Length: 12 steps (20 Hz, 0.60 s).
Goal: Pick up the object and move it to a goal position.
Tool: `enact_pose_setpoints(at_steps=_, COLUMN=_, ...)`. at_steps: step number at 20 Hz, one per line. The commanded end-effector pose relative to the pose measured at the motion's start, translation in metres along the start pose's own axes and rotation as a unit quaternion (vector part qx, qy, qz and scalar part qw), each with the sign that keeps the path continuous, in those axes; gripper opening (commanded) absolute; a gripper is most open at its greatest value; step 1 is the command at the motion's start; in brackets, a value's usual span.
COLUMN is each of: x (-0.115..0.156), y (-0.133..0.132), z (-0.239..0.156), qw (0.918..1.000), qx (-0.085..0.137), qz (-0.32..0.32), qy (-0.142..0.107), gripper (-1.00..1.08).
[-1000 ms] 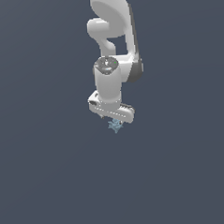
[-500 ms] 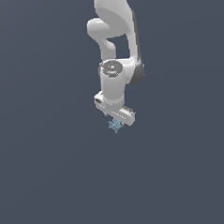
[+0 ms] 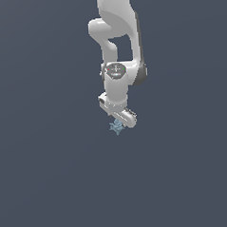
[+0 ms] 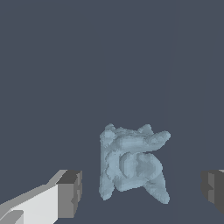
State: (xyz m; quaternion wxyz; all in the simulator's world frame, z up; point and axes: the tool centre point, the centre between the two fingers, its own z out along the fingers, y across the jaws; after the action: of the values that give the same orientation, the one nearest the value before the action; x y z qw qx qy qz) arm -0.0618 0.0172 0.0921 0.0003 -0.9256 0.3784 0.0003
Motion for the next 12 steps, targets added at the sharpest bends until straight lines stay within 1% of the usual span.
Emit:
enact_pose_setpoints(at_steps=1, x=-0.001, y=0.000, z=0.001, qw=1.0000, qx=0.000, qz=0.007, qy=0.000, gripper=1.00)
enact_pose_setpoints(at_steps=7, x=-0.001, y=0.000, z=0.004, qw=1.0000, qx=0.000, qz=0.006, qy=0.000, gripper=1.00)
enact_pose_setpoints(at_steps=12, x=-0.002, y=0.001, z=0.022, qw=1.0000, qx=0.000, qz=0.007, qy=0.000, gripper=1.00)
